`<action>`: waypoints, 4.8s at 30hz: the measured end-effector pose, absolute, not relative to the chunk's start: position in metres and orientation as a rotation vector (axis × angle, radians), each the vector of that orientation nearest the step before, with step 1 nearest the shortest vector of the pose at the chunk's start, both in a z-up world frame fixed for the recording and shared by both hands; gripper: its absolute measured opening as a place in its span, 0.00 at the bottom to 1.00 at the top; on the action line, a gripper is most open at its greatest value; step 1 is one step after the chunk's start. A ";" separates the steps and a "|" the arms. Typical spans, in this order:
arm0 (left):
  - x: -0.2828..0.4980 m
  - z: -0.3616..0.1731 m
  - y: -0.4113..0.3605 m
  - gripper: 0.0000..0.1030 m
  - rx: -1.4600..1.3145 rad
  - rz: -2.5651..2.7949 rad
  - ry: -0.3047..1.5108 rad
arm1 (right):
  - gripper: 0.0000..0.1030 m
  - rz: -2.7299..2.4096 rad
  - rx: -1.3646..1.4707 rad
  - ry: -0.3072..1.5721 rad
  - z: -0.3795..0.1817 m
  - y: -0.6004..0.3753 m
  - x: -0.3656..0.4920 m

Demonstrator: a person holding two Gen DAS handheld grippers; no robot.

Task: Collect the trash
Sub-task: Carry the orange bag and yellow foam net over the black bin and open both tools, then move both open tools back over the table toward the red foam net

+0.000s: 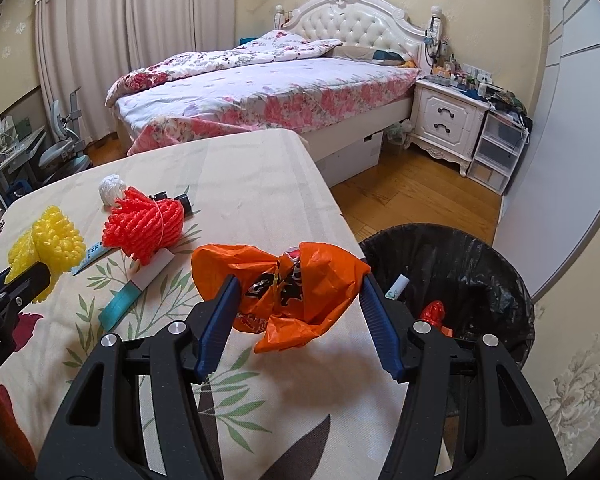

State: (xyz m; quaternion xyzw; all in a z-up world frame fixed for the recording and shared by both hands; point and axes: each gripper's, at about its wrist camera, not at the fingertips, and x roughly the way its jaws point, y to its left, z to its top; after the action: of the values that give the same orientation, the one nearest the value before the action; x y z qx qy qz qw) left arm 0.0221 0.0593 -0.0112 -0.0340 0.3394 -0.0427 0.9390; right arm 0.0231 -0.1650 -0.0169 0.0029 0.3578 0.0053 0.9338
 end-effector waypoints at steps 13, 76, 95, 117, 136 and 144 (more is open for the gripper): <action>0.017 0.002 0.014 0.44 -0.043 -0.160 0.655 | 0.58 -0.076 0.044 0.700 -0.008 -0.207 0.010; 0.122 -0.049 -0.181 0.64 0.181 -0.369 0.769 | 0.68 -0.447 0.176 0.734 -0.062 -0.357 0.061; 0.108 -0.022 -0.145 0.76 0.140 -0.296 0.703 | 0.72 -0.430 0.168 0.714 -0.049 -0.344 0.050; 0.066 0.005 -0.031 0.78 0.014 -0.189 0.650 | 0.73 -0.243 0.072 0.702 -0.022 -0.248 0.048; 0.040 -0.008 0.129 0.80 -0.094 0.164 0.663 | 0.77 0.072 -0.012 0.705 -0.005 -0.107 0.066; 0.031 -0.018 0.186 0.80 -0.150 0.285 0.681 | 0.79 0.174 -0.055 0.727 -0.010 -0.047 0.082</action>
State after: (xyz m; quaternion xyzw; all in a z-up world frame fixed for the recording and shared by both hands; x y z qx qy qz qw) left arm 0.0310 0.1858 -0.0179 -0.0732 0.3326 0.1391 0.9299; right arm 0.0824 -0.0473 -0.0097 -0.0270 0.3552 0.0851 0.9305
